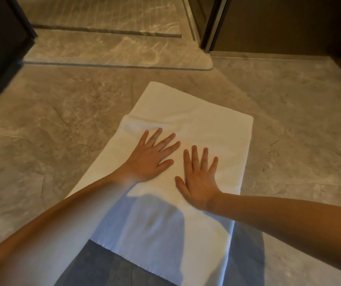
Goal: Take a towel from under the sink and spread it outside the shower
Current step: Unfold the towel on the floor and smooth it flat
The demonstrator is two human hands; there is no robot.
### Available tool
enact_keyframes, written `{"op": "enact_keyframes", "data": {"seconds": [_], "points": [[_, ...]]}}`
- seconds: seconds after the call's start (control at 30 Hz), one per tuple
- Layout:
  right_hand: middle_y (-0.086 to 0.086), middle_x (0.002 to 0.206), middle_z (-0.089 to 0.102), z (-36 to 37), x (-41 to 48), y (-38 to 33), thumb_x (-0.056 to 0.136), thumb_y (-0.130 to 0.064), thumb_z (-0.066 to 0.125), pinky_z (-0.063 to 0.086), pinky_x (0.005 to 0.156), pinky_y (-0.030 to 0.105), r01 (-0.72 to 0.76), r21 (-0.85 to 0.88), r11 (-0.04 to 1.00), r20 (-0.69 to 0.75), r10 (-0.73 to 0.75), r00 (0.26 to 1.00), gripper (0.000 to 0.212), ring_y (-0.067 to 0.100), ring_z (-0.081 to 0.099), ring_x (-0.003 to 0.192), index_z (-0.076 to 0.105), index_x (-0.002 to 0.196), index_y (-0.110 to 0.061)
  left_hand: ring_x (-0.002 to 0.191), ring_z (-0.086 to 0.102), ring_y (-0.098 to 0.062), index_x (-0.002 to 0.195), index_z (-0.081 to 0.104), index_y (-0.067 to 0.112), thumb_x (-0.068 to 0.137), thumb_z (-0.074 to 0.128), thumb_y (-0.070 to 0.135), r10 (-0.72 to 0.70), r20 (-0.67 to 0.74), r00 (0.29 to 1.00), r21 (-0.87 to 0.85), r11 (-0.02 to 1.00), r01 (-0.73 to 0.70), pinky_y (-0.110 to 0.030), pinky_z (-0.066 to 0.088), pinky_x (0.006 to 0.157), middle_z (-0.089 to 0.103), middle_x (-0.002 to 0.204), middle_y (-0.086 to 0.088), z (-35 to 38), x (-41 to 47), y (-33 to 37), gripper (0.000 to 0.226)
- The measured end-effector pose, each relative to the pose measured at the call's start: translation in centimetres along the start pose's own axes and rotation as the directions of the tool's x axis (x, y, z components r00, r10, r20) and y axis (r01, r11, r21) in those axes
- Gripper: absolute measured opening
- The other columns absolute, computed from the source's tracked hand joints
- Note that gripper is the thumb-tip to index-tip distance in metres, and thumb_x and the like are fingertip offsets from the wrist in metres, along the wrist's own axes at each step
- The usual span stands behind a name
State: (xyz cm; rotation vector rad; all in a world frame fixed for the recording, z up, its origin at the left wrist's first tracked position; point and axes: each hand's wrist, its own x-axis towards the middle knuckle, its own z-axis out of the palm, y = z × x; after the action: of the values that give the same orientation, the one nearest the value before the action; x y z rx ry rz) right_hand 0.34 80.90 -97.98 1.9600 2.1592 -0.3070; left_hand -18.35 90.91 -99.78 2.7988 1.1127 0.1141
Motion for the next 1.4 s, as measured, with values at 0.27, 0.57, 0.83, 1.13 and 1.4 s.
{"op": "enact_keyframes", "data": {"seconds": [0.27, 0.57, 0.83, 1.13, 1.4], "points": [[0.015, 0.161, -0.016, -1.2, 3.8, -0.3, 0.089, -0.065, 0.002, -0.002, 0.111, 0.069, 0.195, -0.021, 0.981, -0.007, -0.195, 0.981, 0.084, 0.045, -0.019, 0.143, -0.013, 0.153, -0.014, 0.148, -0.011, -0.026, 0.152, 0.004, 0.042, 0.097, 0.017, 0.059, -0.232, 0.006, 0.973, -0.010, 0.973, 0.232, -0.051, -0.007, 0.117, -0.002, 0.162, 0.011, -0.1, -1.8, -1.9, 0.059], [0.016, 0.160, -0.016, -1.9, 6.8, -6.4, 0.093, -0.062, 0.011, -0.002, 0.111, 0.068, 0.326, -0.054, 0.944, -0.016, -0.327, 0.945, 0.082, 0.046, -0.020, 0.143, -0.013, 0.153, -0.012, 0.148, -0.013, -0.023, 0.151, -0.001, 0.044, 0.095, 0.012, 0.061, -0.390, 0.023, 0.921, -0.008, 0.921, 0.390, -0.050, -0.006, 0.118, -0.007, 0.161, 0.013, -1.1, -7.2, -6.1, 0.060], [0.017, 0.160, -0.017, -1.3, 7.4, -10.7, 0.088, -0.064, -0.003, -0.001, 0.111, 0.068, 0.394, -0.092, 0.915, -0.020, -0.397, 0.918, 0.083, 0.046, -0.021, 0.143, -0.017, 0.151, -0.014, 0.148, -0.013, -0.021, 0.151, 0.001, 0.043, 0.095, 0.015, 0.061, -0.465, 0.028, 0.885, -0.001, 0.885, 0.465, -0.049, -0.008, 0.118, -0.007, 0.162, 0.013, -1.7, -11.7, -8.1, 0.061], [0.016, 0.161, -0.014, -1.7, 7.3, -11.0, 0.088, -0.065, -0.004, -0.002, 0.113, 0.066, 0.393, -0.080, 0.916, -0.030, -0.396, 0.918, 0.083, 0.045, -0.019, 0.144, -0.014, 0.153, -0.015, 0.148, -0.014, -0.016, 0.153, 0.000, 0.035, 0.095, 0.010, 0.059, -0.582, -0.006, 0.813, 0.005, 0.813, 0.582, -0.046, -0.010, 0.118, -0.008, 0.163, 0.003, -2.5, -12.9, -11.7, 0.063], [0.015, 0.160, -0.018, -1.7, 7.3, -11.0, 0.088, -0.065, -0.004, -0.003, 0.113, 0.066, 0.383, -0.094, 0.919, -0.013, -0.385, 0.923, 0.082, 0.043, -0.023, 0.143, -0.017, 0.152, -0.016, 0.147, -0.018, -0.017, 0.153, -0.004, 0.034, 0.099, 0.013, 0.055, -0.590, 0.081, 0.803, -0.011, 0.805, 0.593, -0.046, -0.010, 0.118, -0.013, 0.162, 0.001, -3.2, -13.1, -11.3, 0.061]]}}
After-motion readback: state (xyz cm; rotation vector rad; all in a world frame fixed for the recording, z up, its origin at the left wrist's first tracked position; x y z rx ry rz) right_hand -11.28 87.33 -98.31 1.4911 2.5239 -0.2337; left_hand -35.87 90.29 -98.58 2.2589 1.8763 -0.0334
